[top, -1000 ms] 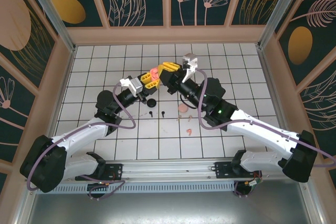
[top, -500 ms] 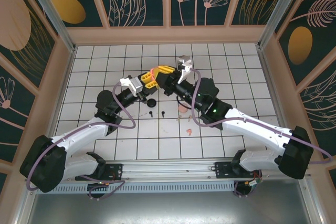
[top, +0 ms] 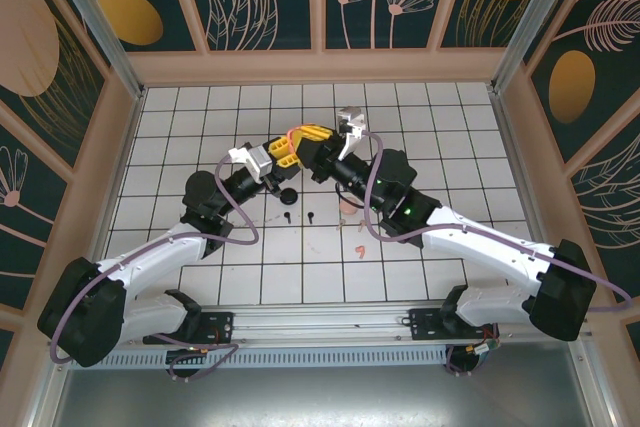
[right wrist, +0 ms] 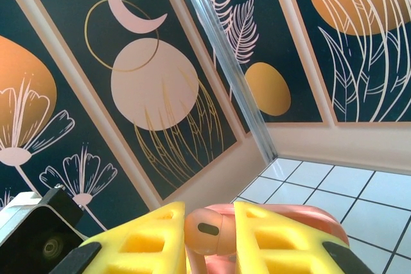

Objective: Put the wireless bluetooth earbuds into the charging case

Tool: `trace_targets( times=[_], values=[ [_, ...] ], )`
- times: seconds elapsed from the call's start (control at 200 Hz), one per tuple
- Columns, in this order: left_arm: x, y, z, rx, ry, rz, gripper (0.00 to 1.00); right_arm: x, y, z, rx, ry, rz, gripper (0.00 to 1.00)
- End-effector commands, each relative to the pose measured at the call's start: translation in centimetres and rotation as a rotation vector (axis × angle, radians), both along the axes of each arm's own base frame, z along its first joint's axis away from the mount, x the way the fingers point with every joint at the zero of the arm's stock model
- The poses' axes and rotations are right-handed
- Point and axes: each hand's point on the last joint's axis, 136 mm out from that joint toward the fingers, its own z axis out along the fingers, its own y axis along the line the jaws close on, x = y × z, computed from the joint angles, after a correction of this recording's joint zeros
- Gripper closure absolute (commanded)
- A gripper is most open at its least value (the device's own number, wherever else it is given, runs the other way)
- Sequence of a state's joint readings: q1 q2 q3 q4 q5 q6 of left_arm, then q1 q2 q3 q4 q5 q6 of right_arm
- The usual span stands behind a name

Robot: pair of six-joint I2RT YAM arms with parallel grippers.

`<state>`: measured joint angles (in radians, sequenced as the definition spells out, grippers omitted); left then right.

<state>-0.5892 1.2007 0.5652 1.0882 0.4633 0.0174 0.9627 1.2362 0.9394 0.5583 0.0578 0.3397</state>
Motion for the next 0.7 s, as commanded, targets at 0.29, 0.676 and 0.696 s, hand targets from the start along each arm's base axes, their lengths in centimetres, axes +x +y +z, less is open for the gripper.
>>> trace_targets(
  times=[0.29,0.676,0.696],
  values=[
    [-0.7,0.3,3.8,-0.106,-0.05,-0.015,1.0,0.6,0.2,-2.2,0.0,0.033,-0.008,0.79],
    [-0.8,0.5,4.5,-0.125,-0.059,-0.015,1.0,0.8,0.7,-3.6,-0.047,0.035,-0.019,0.79],
    [-0.8,0.5,4.5,-0.124,-0.059,-0.016,1.0,0.9,0.7,-3.7,-0.05,0.034,-0.022,0.79]
  ],
)
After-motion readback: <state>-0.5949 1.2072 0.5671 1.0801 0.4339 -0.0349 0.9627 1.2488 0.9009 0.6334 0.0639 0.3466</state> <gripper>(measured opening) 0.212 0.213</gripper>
